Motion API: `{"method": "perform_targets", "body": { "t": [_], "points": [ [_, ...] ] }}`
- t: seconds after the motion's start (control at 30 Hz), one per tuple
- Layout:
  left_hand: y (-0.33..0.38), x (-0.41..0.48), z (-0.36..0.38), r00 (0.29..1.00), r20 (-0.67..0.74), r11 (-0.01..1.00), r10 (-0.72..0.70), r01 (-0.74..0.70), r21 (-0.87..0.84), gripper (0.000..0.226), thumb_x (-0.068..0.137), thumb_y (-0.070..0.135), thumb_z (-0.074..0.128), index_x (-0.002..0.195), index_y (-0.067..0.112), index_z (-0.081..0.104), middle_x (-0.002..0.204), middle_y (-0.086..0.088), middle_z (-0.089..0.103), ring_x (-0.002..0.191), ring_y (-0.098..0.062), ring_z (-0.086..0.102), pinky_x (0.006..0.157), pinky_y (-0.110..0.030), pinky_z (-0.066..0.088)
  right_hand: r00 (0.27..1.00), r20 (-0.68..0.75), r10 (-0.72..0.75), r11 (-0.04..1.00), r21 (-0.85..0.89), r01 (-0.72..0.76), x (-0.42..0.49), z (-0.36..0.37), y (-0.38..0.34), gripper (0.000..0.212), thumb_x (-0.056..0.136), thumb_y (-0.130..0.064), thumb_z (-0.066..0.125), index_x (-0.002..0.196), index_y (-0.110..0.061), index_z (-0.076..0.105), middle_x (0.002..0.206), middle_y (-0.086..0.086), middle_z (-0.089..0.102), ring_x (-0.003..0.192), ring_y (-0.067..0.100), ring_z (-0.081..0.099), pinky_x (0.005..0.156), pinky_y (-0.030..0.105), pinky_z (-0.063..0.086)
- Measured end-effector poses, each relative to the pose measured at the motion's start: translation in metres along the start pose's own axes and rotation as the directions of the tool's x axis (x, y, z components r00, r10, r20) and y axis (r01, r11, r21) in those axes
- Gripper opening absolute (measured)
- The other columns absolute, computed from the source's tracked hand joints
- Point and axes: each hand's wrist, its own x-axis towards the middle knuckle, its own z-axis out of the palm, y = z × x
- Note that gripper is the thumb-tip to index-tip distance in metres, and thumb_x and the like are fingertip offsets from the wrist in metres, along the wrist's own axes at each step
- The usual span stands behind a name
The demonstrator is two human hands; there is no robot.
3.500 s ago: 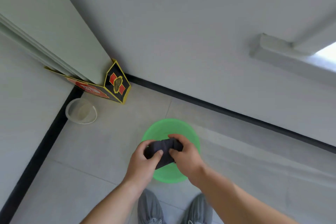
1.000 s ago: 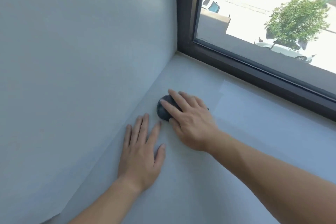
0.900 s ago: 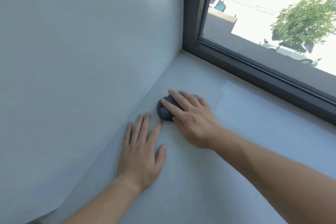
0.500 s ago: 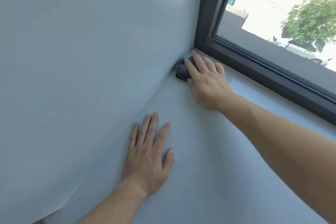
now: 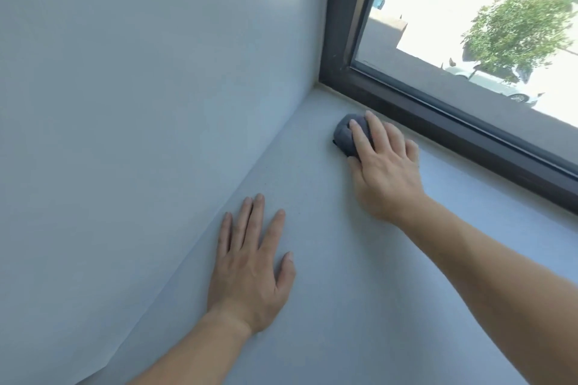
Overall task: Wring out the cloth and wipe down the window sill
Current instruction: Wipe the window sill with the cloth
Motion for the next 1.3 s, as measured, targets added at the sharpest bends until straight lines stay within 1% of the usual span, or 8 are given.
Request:
{"method": "perform_targets", "body": {
  "t": [0.17, 0.33, 0.5, 0.73, 0.9, 1.1, 1.2, 1.3],
  "points": [
    [0.001, 0.001, -0.002, 1.0, -0.003, 1.0, -0.004, 0.003, -0.011, 0.068, 0.09, 0.046, 0.037, 0.152, 0.018, 0.036, 0.165, -0.011, 0.013, 0.153, -0.025, 0.006, 0.12, -0.054, 0.013, 0.937, 0.101, -0.333, 0.943, 0.016, 0.334, -0.059, -0.001, 0.001, 0.053, 0.098, -0.042, 0.035, 0.15, -0.035, 0.03, 0.162, -0.004, 0.024, 0.143, 0.023, 0.028, 0.105, 0.041, 0.025],
    [0.0, 0.0, -0.002, 1.0, -0.006, 1.0, -0.005, 0.005, -0.018, 0.069, 0.089, 0.046, 0.036, 0.153, 0.019, 0.034, 0.165, -0.011, 0.012, 0.153, -0.024, 0.006, 0.121, -0.054, 0.013, 0.99, 0.022, 0.138, 0.989, 0.045, -0.139, -0.03, -0.004, 0.0, 0.053, 0.1, -0.038, 0.037, 0.152, -0.032, 0.026, 0.163, -0.001, 0.018, 0.142, 0.027, 0.022, 0.107, 0.044, 0.021],
    [0.0, 0.0, -0.003, 1.0, -0.025, 0.999, 0.001, -0.002, -0.034, 0.068, 0.089, 0.045, 0.037, 0.152, 0.019, 0.036, 0.165, -0.012, 0.014, 0.153, -0.025, 0.008, 0.121, -0.052, 0.01, 0.962, 0.083, -0.261, 0.965, 0.029, 0.259, -0.094, 0.0, -0.008, 0.054, 0.097, -0.042, 0.035, 0.15, -0.036, 0.029, 0.162, -0.005, 0.023, 0.14, 0.024, 0.03, 0.103, 0.04, 0.024],
    [-0.001, 0.002, -0.001, 0.999, -0.044, 0.999, -0.001, -0.001, -0.052, 0.069, 0.088, 0.047, 0.036, 0.152, 0.019, 0.036, 0.165, -0.012, 0.014, 0.153, -0.025, 0.007, 0.122, -0.053, 0.01, 0.967, -0.009, 0.256, 0.965, 0.062, -0.255, -0.019, 0.002, -0.015, 0.055, 0.099, -0.035, 0.037, 0.152, -0.033, 0.022, 0.163, -0.002, 0.015, 0.141, 0.028, 0.018, 0.111, 0.049, 0.019],
    [-0.001, 0.001, -0.003, 0.999, -0.05, 0.999, 0.002, -0.004, -0.053, 0.069, 0.09, 0.048, 0.033, 0.152, 0.02, 0.035, 0.165, -0.011, 0.013, 0.154, -0.023, 0.005, 0.123, -0.051, 0.008, 0.96, 0.065, -0.272, 0.962, 0.056, 0.269, -0.057, 0.004, -0.038, 0.054, 0.096, -0.036, 0.036, 0.149, -0.037, 0.03, 0.159, -0.006, 0.025, 0.135, 0.025, 0.028, 0.104, 0.043, 0.023],
    [-0.003, -0.001, -0.001, 0.998, -0.057, 0.997, 0.001, -0.006, -0.083, 0.072, 0.092, 0.05, 0.025, 0.156, 0.018, 0.021, 0.166, -0.009, 0.009, 0.153, -0.02, -0.001, 0.123, -0.046, -0.003, 0.979, 0.014, 0.205, 0.976, 0.076, -0.206, -0.032, 0.0, 0.003, 0.054, 0.098, -0.035, 0.034, 0.15, -0.035, 0.022, 0.161, -0.004, 0.016, 0.14, 0.028, 0.02, 0.111, 0.048, 0.018],
    [-0.003, -0.006, -0.008, 0.995, -0.101, 0.972, 0.02, -0.043, -0.23, 0.072, 0.094, 0.046, 0.026, 0.156, 0.011, 0.015, 0.165, -0.013, 0.013, 0.153, -0.024, 0.004, 0.123, -0.046, -0.001, 0.999, 0.013, -0.044, 0.998, 0.053, 0.044, -0.077, 0.007, -0.042, 0.054, 0.098, -0.037, 0.037, 0.15, -0.034, 0.026, 0.16, -0.004, 0.02, 0.137, 0.026, 0.023, 0.107, 0.043, 0.018],
    [-0.002, -0.026, -0.013, 0.989, -0.148, 0.955, -0.015, -0.03, -0.296, 0.063, 0.095, 0.041, 0.032, 0.149, 0.008, 0.034, 0.161, -0.016, 0.024, 0.151, -0.028, 0.014, 0.124, -0.047, 0.004, 0.948, 0.069, -0.312, 0.95, 0.041, 0.309, -0.113, 0.009, -0.049, 0.054, 0.097, -0.039, 0.034, 0.151, -0.035, 0.029, 0.159, -0.004, 0.026, 0.136, 0.023, 0.028, 0.104, 0.039, 0.018]
  ]
}}
